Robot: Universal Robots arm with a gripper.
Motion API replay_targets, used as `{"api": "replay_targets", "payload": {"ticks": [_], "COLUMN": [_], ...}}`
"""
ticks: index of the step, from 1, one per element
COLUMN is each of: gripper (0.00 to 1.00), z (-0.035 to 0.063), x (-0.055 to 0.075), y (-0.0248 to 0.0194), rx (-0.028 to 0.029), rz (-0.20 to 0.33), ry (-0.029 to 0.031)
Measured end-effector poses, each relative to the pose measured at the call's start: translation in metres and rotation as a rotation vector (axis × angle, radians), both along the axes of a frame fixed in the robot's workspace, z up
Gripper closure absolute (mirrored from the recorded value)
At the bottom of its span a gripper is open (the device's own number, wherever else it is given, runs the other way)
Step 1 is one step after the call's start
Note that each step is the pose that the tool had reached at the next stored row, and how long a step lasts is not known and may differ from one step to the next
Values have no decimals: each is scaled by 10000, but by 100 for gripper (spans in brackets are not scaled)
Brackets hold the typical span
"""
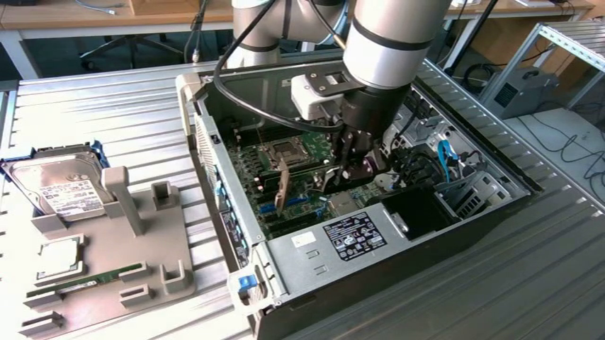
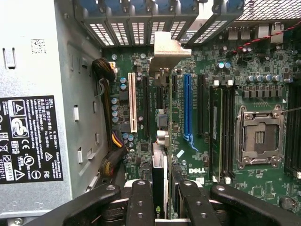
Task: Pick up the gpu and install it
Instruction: 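Insert the gpu into the slot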
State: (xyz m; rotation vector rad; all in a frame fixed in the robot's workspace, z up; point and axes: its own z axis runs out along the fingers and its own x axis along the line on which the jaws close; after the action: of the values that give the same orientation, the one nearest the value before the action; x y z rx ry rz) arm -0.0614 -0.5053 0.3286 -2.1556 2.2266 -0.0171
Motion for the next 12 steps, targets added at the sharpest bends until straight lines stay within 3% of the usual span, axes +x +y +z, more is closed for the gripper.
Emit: {"api": "replay_targets", "payload": {"ticks": [12], "gripper": [74], "z": [-39], "x": [0], "y": [0], "rx": [0], "rz": [0], "ry": [0]}}
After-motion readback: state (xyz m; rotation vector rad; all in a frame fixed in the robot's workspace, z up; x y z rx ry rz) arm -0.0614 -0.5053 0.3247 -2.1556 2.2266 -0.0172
